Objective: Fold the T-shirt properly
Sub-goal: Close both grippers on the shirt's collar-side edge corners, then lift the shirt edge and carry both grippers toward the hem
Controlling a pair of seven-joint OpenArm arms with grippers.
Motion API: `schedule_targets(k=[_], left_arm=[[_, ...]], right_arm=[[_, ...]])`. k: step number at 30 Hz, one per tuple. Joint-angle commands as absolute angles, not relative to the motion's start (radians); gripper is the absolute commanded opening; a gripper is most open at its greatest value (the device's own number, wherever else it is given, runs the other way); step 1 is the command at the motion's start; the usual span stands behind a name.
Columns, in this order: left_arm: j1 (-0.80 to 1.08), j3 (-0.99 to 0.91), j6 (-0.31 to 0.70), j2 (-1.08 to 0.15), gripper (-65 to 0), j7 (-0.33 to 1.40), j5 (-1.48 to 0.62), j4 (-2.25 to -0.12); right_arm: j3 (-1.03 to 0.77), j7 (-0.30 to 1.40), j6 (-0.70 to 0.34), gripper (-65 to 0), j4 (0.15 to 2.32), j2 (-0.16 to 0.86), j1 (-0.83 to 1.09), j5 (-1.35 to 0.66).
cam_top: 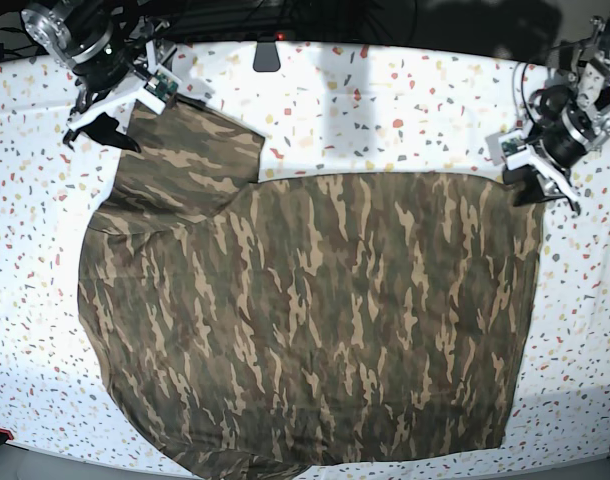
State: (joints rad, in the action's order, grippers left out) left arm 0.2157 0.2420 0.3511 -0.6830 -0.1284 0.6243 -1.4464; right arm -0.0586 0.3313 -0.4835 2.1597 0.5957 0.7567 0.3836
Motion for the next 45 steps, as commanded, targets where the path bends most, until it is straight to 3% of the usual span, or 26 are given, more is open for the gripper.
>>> schedule_targets(k=[1,9,20,24,36,41,45], left_arm=[[0.210,0.238,0.363,-0.698,-43.2,-0.128,0.628,-1.454],[0.207,0.237,0.354,-0.724,-46.1,-0.074,0.628,-1.453],[0.207,0.237,0.337,-0.729,-65.0,-0.150,0.542,-1.454],[0.207,0.237,0.337,-0.729,-65.0,-0.174,0.513,-1.454],[0.207,0.237,0.337,-0.729,-65.0,-0.173,0.511,-1.454],[0.208,0.237,0.337,-0.729,-65.0,-0.173,0.511,-1.454],[0.207,0.237,0.337,-0.729,-65.0,-0.173,0.511,-1.454]], right_arm=[[-0.065,0.319,-0.471,-20.8,2.177,0.607,0.760,0.382],[-0.065,0.318,-0.471,-20.8,2.177,0.607,0.760,0.382],[-0.065,0.315,-0.516,-20.8,2.169,0.612,0.760,0.386],[-0.065,0.314,-0.582,-20.8,2.136,0.612,0.760,0.385],[-0.064,0.233,-0.577,-20.9,1.939,0.612,0.653,0.390],[-0.057,0.233,-0.680,-20.9,1.921,0.612,0.633,0.292],[-0.032,0.236,-0.683,-20.9,1.921,0.612,0.632,0.292]])
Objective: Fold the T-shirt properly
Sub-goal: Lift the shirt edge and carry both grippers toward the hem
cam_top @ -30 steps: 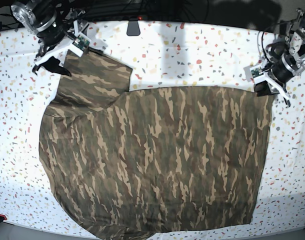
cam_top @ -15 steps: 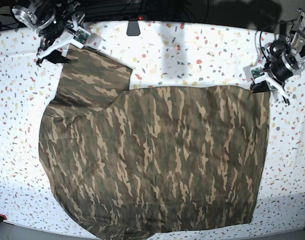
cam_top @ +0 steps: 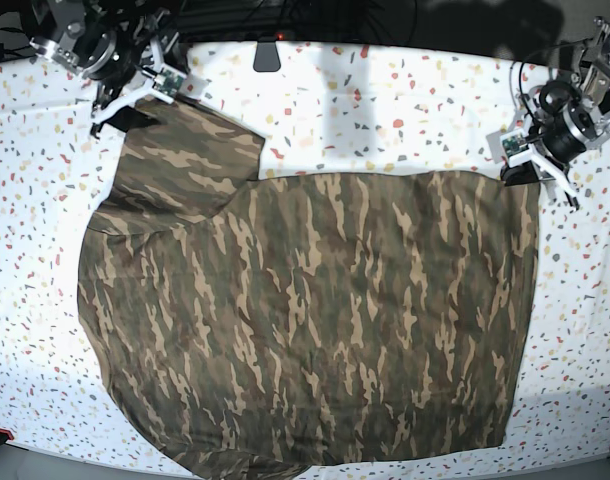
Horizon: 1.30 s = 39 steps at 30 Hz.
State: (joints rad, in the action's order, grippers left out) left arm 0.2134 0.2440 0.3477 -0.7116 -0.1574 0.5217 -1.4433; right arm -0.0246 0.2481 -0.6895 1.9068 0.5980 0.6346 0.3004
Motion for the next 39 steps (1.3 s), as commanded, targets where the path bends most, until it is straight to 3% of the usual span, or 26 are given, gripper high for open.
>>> schedule_targets(k=[1,13,18,25,34,39], left_arm=[[0.207,0.237,0.337,-0.729,-65.0,-0.173,0.511,-1.454],[0.207,0.237,0.337,-0.729,-65.0,-0.174,0.511,-1.454],[0.207,0.237,0.337,-0.729,-65.0,-0.174,0.511,-1.454],[0.207,0.237,0.337,-0.729,-65.0,-0.174,0.511,-1.454],[0.207,0.237,0.337,-0.729,-65.0,-0.174,0.511,-1.454],[0.207,0.237,0.337,-0.729,-65.0,-0.174,0.511,-1.454]], right_arm=[[-0.031,0.236,-0.683,-20.9,1.920,0.612,0.632,0.301],[-0.031,0.236,-0.582,-21.0,1.902,0.643,0.632,0.476],[-0.031,0.236,-0.576,-36.6,1.902,0.643,0.632,0.476],[-0.031,0.233,-0.576,-40.2,1.902,0.643,0.632,0.472],[-0.031,0.233,-0.575,-65.0,1.902,0.643,0.632,0.472],[-0.031,0.234,-0.575,-65.0,1.902,0.643,0.632,0.443]])
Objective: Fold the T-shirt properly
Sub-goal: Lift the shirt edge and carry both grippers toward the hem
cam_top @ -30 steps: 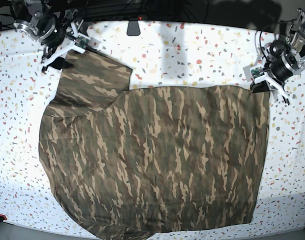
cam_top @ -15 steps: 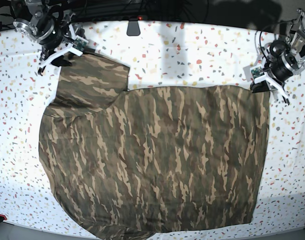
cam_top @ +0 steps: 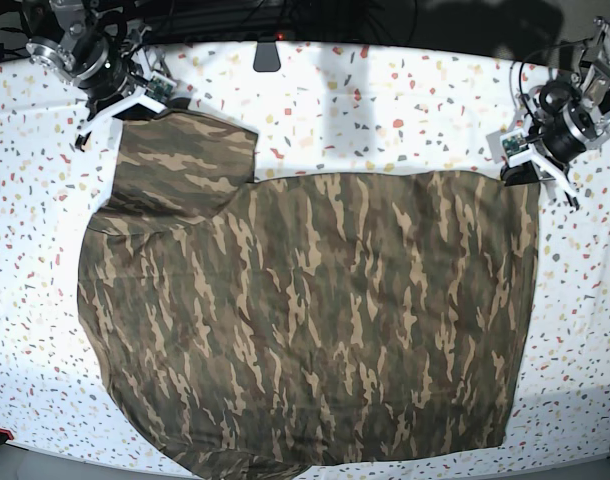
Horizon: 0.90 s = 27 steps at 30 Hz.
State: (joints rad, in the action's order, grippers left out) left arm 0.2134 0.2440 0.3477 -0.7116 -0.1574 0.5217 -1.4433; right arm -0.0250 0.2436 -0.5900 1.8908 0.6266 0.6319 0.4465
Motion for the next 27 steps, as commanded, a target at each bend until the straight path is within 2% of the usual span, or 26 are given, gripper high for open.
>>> schedule_targets(k=[1,16,27], left_arm=[[0.207,0.237,0.337,-0.729,-65.0,-0.174,0.511,-1.454],[0.168,0.237,0.337,-0.729,-65.0,-0.237,0.511,-1.454],[0.070,0.237,0.336,-0.647,-65.0,-0.157,0.459,-1.452]], right_arm=[[-0.031,0.234,-0.576,-65.0,1.902,0.643,0.632,0.422],[-0.031,0.301,-0.524,-65.0,1.902,0.643,0.477,0.249],[-0.031,0.326,-0.495,-65.0,1.824,0.621,0.310,0.141]])
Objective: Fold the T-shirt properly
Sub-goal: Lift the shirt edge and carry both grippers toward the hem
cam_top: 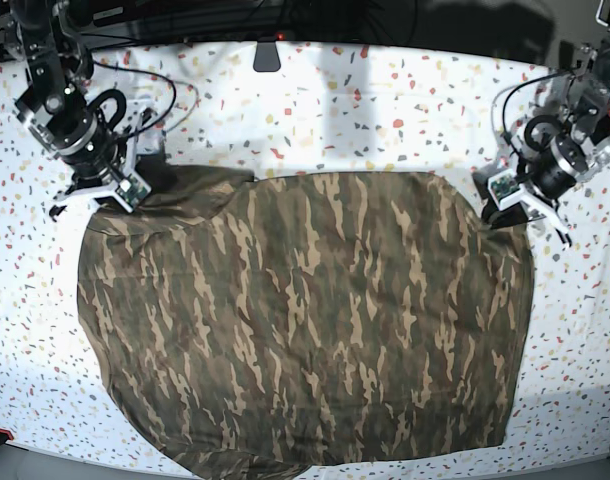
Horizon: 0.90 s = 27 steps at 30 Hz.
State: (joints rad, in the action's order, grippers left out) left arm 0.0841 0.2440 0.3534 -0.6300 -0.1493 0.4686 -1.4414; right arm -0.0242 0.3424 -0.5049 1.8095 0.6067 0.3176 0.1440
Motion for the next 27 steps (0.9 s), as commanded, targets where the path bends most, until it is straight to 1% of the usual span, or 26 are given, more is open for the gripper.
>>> schedule_targets(k=[1,3,5,9,11,17,20,23,27], left_arm=[[0.063,0.237,0.336,-0.638,-65.0,-0.156,0.459,-1.452],[0.047,0.237,0.336,-0.617,-65.0,-0.150,0.459,-1.452],[0.034,0.236,0.313,-0.583,-65.0,-0.118,0.460,-1.451],[-0.002,0.236,0.210,-0.514,-65.0,-0.075,0.459,-1.412],[-0.029,0.236,0.181,-0.492,-65.0,-0.075,0.459,-1.372],[-0.115,0.236,0.160,-0.480,-65.0,-0.075,0.459,-1.229],[-0.154,0.236,0.144,-0.480,-65.0,-0.075,0.458,-1.171],[-0.179,0.236,0.144,-0.480,-65.0,-0.075,0.448,-1.148],[-0.218,0.236,0.145,-0.480,-65.0,-0.075,0.363,-1.130]], right_arm=[[-0.031,0.325,-0.492,-65.0,1.806,0.612,0.290,0.140],[-0.031,0.318,-0.493,-65.0,1.765,0.591,0.250,0.099],[-0.031,0.311,-0.493,-65.0,1.713,0.565,0.207,0.061],[-0.031,0.302,-0.493,-65.0,1.615,0.507,0.116,0.060],[-0.031,0.300,-0.493,-65.0,1.575,0.488,0.072,0.059],[-0.031,0.295,-0.498,-65.0,1.504,0.459,-0.052,0.058],[-0.031,0.295,-0.499,-65.0,1.468,0.449,-0.118,0.024],[-0.026,0.293,-0.501,-65.0,1.407,0.434,-0.190,0.014],[0.035,0.290,-0.501,-65.0,1.299,0.435,-0.297,0.015]])
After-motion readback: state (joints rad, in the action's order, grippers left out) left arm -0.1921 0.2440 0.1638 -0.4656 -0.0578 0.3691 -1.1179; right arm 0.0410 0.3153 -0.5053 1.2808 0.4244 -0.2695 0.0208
